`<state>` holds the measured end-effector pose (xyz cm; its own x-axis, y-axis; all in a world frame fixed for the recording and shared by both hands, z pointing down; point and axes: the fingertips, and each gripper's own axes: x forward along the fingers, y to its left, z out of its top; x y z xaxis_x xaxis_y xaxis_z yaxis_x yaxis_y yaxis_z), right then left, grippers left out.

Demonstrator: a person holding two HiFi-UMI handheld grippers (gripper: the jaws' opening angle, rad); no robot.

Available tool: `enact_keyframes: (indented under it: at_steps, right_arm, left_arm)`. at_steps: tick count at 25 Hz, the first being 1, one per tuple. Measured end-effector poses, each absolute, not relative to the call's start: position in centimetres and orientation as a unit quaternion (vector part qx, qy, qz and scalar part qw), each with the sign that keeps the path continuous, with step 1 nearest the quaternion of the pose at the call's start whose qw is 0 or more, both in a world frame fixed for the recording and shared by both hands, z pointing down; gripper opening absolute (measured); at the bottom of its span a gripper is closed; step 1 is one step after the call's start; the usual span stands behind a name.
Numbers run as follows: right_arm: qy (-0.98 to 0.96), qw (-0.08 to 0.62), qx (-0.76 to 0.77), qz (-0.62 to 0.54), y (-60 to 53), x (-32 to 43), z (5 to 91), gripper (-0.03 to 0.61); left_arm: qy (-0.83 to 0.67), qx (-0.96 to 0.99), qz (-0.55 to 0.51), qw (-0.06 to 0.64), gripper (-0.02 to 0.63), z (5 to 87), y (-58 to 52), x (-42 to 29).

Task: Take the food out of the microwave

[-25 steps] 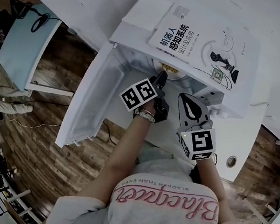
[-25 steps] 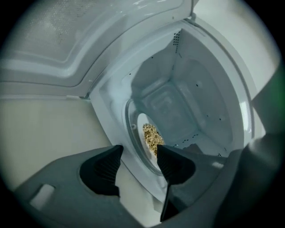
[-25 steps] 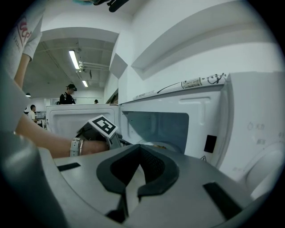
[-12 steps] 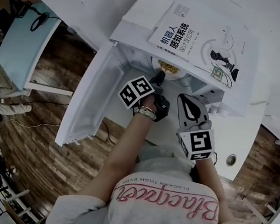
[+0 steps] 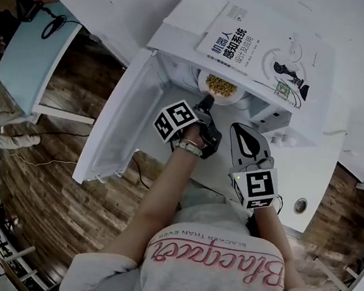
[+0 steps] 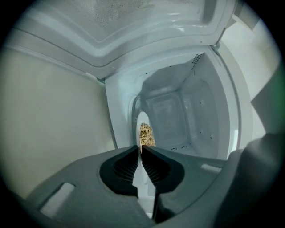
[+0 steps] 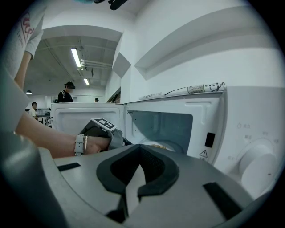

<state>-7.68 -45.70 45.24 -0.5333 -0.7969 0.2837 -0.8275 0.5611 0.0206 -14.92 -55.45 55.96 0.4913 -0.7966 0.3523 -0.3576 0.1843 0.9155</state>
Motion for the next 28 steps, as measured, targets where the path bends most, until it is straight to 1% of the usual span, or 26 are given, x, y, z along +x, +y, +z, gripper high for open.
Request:
enact_keyframes:
  at_steps: [5,13,28]
  right_arm:
    - [-0.872,0.136,0.467,0.055,-45.2,-7.6,45.2,0.011]
    - [-0.871,0.137,0.469,0.048,-44.6,-7.7,44.8,0.011]
    - [-0.871,0.114,0.476,0.035,-42.4,-6.1,42.4,0.011]
  left_arm:
    - [-0.444,0.600,-0.209,0.632,0.015,55.7,-55.4,-14.9]
    - [-0.428,0.605,-0.251,0.623,0.011,54.5,-54.9,-15.3]
    - [-0.411,0.627,-0.280,0.600,0.011,50.9,-50.9,-15.1]
